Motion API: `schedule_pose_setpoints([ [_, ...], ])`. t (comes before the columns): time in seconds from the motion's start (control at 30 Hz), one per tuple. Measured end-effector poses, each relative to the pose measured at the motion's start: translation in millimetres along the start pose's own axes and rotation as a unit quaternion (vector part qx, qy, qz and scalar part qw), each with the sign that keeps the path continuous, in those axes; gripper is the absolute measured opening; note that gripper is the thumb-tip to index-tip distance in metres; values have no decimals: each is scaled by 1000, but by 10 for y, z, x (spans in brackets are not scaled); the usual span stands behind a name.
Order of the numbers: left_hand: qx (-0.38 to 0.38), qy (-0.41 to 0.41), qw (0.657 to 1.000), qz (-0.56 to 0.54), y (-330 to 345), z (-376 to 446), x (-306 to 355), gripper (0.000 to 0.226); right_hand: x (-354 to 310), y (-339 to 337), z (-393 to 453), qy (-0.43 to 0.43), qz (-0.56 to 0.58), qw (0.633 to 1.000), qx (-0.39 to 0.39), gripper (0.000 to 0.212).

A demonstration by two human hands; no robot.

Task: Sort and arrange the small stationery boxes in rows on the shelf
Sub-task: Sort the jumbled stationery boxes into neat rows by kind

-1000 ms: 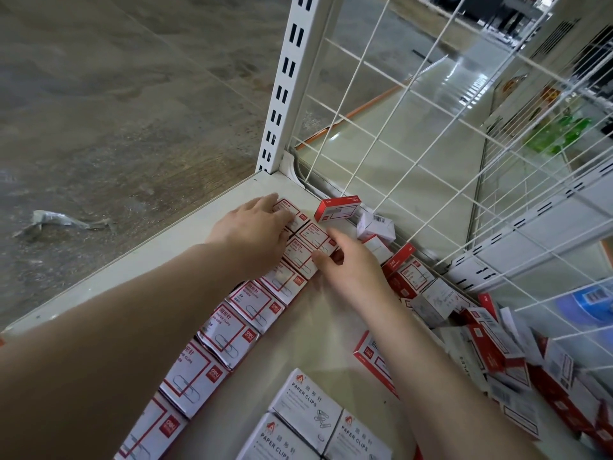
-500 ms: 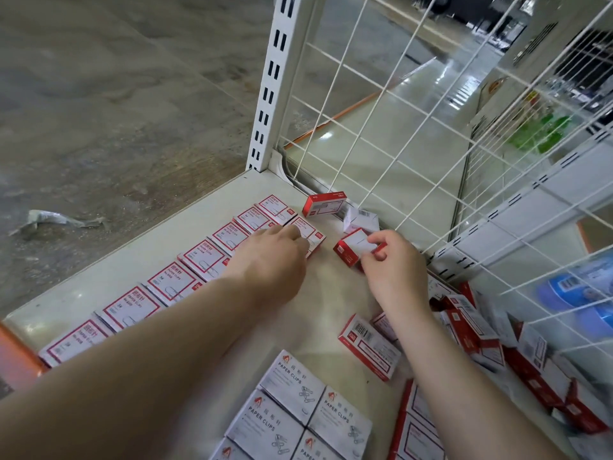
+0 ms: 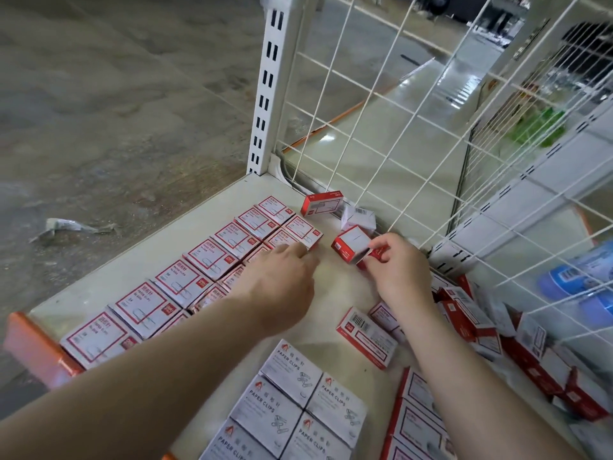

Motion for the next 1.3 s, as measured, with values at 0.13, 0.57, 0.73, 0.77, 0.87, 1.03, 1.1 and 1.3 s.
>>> schedule_pose_setpoints([
  [0.13,3,7,1000,-10,-2,-61,117,36,37,-110,-56,11,54,998,12,9],
  [0.57,-19,-20,997,-65,121,-319,618,39,528,-619,-672,12,178,984,-12,14],
  [0.73,-16,-7,994,-109,224,-409,901,38,654,-815,-996,-15,203,979,-12,25],
  [0.77,-11,-6,993,-117,244,-416,948,38,670,-854,-1045,-22,207,978,-9,25],
  [0.87,-14,-20,986,-166,328,-460,1049,38,735,-948,-1185,-27,236,971,-6,24],
  [1.03,-37,-28,968,-245,479,-570,1184,26,916,-988,-1360,-11,248,969,-14,24],
  [1.1,-49,-36,961,-269,541,-597,1216,17,952,-993,-1419,-8,256,967,-21,24],
  [1.3,-47,-68,933,-350,601,-601,1244,13,1118,-956,-1523,19,242,969,-44,27],
])
Point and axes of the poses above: each hand's wrist, its own z-axis towards the middle knuckle, its own y-axis out of the palm, x = y × z, the point moved 7 cm from there along z, towards the middle knuckle, and after that the axes turned 10 degrees about -z, right-handed, at the moved point
